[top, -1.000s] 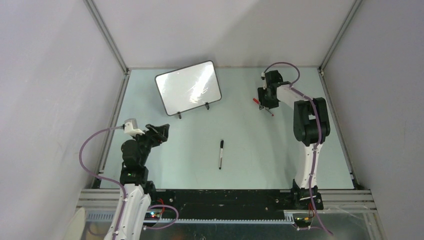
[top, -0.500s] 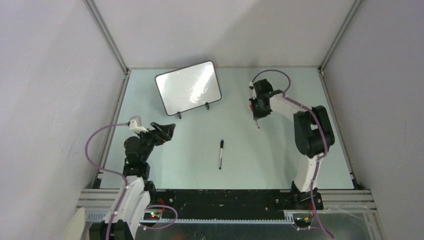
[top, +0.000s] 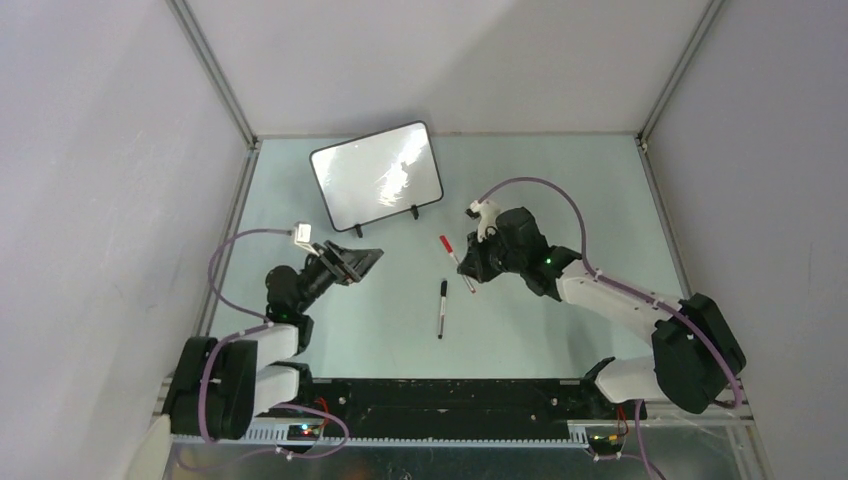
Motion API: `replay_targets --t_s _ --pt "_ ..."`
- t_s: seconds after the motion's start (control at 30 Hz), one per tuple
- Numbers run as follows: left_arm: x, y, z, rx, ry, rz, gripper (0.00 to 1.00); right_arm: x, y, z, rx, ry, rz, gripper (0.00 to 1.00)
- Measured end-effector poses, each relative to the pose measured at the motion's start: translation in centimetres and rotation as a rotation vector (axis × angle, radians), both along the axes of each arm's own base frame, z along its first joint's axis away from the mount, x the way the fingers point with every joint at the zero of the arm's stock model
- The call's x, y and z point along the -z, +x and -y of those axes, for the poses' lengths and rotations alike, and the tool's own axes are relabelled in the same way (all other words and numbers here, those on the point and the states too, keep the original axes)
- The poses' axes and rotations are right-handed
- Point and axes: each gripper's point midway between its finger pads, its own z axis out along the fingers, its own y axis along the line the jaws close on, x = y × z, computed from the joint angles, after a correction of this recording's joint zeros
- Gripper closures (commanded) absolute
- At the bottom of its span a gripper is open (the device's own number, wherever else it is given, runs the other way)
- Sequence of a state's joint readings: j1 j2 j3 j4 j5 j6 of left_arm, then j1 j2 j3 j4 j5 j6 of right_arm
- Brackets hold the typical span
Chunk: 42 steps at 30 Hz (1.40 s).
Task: Write a sentence on the whiteboard
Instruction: Pass from the right arm to the left
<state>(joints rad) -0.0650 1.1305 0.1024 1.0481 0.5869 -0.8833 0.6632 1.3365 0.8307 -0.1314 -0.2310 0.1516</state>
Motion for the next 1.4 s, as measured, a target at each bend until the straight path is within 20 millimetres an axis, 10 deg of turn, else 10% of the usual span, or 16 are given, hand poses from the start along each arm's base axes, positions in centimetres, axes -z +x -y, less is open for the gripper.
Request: replay_targets --t_s 0.33,1.03,1.4 --pt "-2.5 -1.6 5.9 0.244 0.046 0.112 0.20 -0.3 -2.8 -6.0 -0.181 0.166 0.007 1.00" --pt "1.5 -1.4 7.6 0.317 0.166 -0.008 0.42 1.7 -4.2 -8.4 -0.246 0.248 0.015 1.00" --pt "0.4 -2.7 9.8 0.420 0.122 0.009 1.00 1.2 -4.0 -8.5 -0.244 0.255 0.040 1.00"
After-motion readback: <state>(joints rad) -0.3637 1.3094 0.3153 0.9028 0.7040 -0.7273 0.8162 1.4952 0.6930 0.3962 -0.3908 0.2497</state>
